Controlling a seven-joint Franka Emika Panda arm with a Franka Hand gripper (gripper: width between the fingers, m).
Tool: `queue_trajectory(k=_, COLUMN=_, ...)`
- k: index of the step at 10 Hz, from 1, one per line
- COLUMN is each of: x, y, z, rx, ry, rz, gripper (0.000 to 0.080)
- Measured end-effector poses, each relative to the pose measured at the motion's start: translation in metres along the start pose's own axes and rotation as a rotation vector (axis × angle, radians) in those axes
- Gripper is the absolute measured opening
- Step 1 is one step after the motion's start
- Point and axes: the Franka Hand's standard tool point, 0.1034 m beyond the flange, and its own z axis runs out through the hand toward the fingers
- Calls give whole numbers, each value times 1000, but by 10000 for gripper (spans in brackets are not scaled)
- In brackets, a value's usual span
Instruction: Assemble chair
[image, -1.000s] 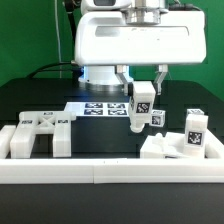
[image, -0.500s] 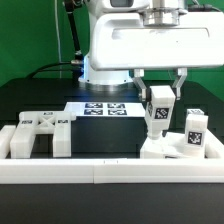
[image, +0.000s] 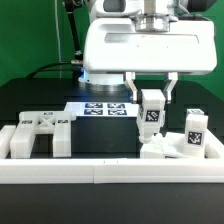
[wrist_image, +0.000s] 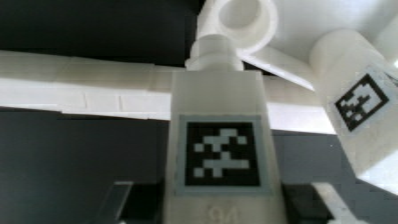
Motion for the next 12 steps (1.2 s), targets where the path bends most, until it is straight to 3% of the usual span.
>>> queue_trajectory(k=7, x=-7, y=2, z=4, rx=-30, ry=64, rz=-45, gripper=291)
queue_trajectory(k=12, x=-9, y=10, z=4, rx=-2, ry=31, rz=-4, gripper=291)
